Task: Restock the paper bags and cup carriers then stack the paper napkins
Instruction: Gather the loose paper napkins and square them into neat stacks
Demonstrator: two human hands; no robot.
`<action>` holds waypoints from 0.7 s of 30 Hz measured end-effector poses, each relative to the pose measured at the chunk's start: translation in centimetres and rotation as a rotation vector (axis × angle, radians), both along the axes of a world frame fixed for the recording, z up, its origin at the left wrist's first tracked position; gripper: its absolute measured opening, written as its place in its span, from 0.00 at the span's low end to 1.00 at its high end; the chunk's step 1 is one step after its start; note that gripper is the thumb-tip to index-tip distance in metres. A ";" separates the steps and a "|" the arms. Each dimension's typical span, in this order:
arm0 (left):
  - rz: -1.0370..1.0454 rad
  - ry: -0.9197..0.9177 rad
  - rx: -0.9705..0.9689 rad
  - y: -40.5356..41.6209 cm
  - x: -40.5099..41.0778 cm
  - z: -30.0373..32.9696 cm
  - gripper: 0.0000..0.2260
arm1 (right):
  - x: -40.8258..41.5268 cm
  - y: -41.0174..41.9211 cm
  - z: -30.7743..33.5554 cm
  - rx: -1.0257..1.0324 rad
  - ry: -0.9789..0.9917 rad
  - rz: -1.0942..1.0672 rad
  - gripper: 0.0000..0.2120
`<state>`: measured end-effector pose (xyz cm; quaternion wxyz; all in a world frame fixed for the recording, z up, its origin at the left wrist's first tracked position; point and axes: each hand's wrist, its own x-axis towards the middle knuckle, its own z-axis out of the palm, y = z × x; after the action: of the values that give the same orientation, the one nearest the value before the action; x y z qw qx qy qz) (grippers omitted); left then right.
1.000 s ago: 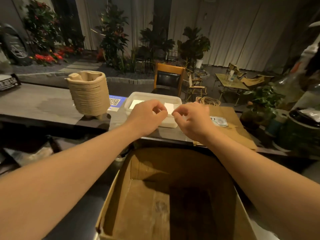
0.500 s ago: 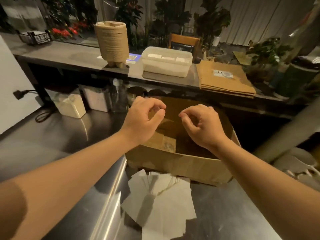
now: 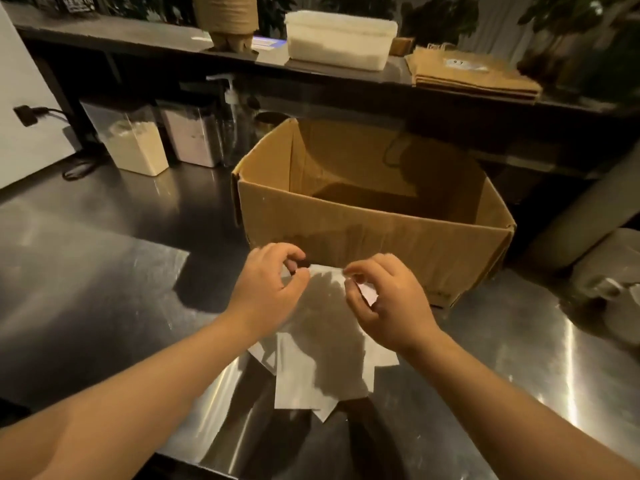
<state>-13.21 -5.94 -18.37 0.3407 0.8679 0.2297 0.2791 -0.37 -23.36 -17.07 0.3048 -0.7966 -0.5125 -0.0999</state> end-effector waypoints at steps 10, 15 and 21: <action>0.064 0.186 -0.127 -0.3 3.0 -3.4 0.22 | 1.0 0.7 -6.8 -0.157 0.430 -0.353 0.21; -0.012 0.023 -0.074 -0.8 3.1 -3.5 0.09 | 0.9 0.8 -7.7 -0.044 0.465 -0.330 0.24; 0.021 -0.244 0.046 -1.3 1.5 -4.5 0.10 | -0.8 0.0 -7.6 0.168 0.439 -0.268 0.28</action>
<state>-11.69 -7.27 -22.86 0.3432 0.8327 0.1891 0.3911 -1.12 -23.36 -24.71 0.4576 -0.8319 -0.3139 -0.0067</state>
